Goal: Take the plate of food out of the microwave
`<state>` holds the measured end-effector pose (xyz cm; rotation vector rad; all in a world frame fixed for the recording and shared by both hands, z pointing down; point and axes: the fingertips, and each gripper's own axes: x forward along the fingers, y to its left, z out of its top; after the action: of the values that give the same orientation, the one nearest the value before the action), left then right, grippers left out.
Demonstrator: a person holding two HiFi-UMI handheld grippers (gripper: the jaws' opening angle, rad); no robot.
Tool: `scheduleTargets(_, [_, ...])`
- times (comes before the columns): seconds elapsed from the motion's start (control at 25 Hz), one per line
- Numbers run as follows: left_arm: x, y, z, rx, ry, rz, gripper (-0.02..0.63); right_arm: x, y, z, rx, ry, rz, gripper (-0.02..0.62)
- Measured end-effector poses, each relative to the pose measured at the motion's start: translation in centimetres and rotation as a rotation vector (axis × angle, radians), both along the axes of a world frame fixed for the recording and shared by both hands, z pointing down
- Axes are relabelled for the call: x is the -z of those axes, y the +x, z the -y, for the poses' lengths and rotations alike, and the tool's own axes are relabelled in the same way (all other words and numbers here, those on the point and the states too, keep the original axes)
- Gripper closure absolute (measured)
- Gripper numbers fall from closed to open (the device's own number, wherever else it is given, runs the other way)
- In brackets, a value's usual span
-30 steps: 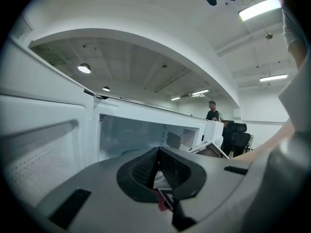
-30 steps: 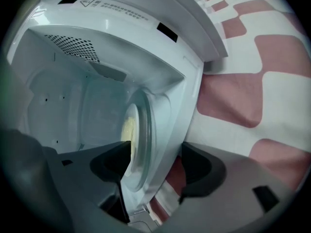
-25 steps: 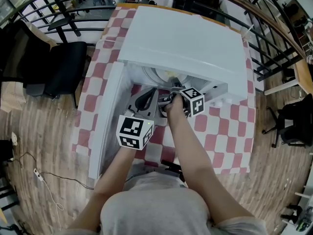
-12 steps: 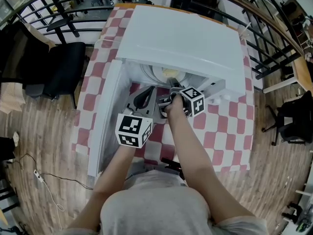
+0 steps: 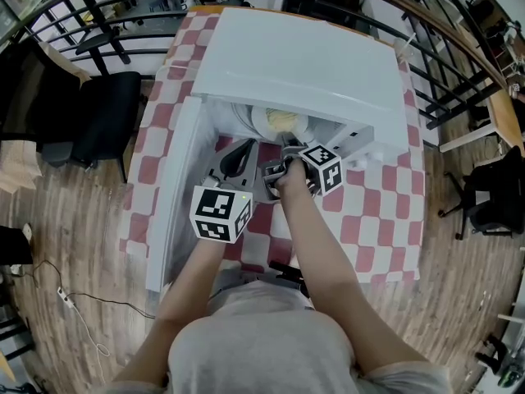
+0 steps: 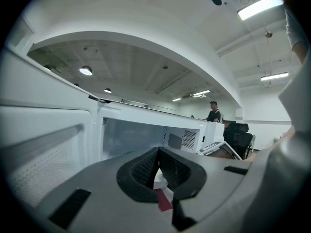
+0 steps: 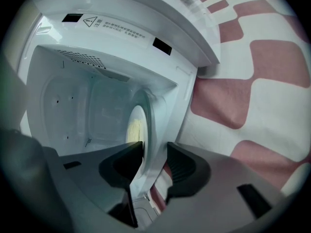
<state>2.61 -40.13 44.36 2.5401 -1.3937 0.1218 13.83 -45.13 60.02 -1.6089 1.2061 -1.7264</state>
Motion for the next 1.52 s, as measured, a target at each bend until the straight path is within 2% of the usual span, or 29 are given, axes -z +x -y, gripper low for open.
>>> scheduleTargets(0.16, [0.2, 0.0, -0.1, 0.0, 0.004, -0.005, 0.603, 0.2, 0.0, -0.3, 0.02, 0.016, 0.003, 0.448])
scheduleTargets(0.88, [0.5, 0.2, -0.3, -0.01, 0.006, -0.004, 0.603, 0.8, -0.1, -0.4, 0.023, 0.016, 0.056, 0.477])
scheduleTargets(0.96, [0.5, 0.2, -0.3, -0.009, 0.007, -0.006, 0.603, 1.2, -0.1, -0.3, 0.024, 0.035, 0.051, 0.487])
scheduleTargets(1.0, [0.4, 0.1, -0.3, -0.008, 0.007, -0.006, 0.603, 1.5, -0.2, -0.2, 0.027, 0.045, 0.045, 0.538])
scheduleTargets(1.04, [0.4, 0.1, -0.2, -0.007, 0.007, -0.007, 0.603, 1.6, -0.2, -0.1, 0.03, 0.049, 0.041, 0.545])
scheduleTargets(1.24, [0.3, 0.1, -0.3, -0.006, 0.005, -0.01, 0.603, 1.7, -0.4, -0.1, 0.025, 0.074, 0.067, 0.548])
scheduleTargets(1.52, [0.6, 0.0, -0.5, -0.002, 0.009, -0.013, 0.603, 2.6, -0.4, 0.1, 0.013, 0.175, 0.092, 0.56])
